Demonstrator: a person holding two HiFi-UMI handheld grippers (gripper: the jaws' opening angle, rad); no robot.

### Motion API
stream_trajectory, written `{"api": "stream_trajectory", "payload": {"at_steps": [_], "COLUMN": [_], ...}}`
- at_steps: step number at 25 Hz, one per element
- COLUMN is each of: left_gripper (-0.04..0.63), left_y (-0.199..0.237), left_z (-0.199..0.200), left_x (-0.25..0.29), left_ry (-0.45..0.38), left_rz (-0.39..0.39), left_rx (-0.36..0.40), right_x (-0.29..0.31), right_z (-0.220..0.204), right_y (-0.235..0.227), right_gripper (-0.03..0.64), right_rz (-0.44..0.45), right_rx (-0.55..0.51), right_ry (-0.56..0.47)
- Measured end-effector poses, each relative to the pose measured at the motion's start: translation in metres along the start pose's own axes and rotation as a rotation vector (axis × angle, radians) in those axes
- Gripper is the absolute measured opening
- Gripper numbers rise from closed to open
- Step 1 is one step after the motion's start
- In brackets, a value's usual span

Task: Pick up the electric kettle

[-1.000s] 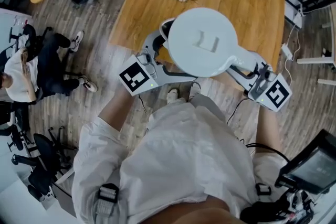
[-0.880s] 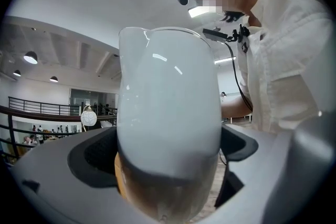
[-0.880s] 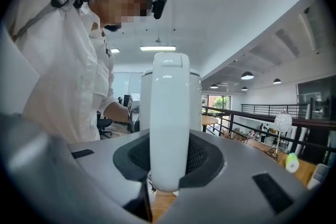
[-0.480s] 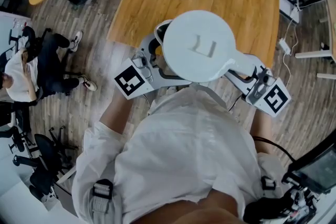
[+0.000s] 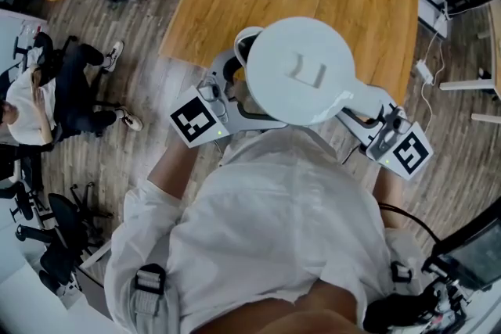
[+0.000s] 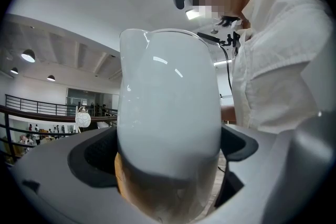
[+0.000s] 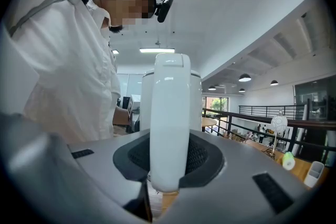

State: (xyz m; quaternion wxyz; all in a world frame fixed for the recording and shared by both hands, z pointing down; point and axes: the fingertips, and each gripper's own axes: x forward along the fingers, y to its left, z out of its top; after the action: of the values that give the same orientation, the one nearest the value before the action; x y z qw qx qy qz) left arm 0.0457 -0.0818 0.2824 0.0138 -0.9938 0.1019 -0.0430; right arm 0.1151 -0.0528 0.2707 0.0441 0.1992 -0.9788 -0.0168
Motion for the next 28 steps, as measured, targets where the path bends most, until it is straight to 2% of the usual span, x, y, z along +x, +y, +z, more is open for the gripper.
{"api": "stream_trajectory", "payload": {"at_steps": [28], "left_gripper": [0.586], "left_y": [0.0002], "left_z": [-0.0017], "left_x": [0.0], "left_ry": [0.004], "left_rz": [-0.004], "left_rx": [0.018], "right_x": [0.0], "right_z": [-0.003], "right_y": [0.0], "right_gripper": [0.092], "right_rz": [0.001], "right_rx": [0.006], "right_ry": [-0.003]}}
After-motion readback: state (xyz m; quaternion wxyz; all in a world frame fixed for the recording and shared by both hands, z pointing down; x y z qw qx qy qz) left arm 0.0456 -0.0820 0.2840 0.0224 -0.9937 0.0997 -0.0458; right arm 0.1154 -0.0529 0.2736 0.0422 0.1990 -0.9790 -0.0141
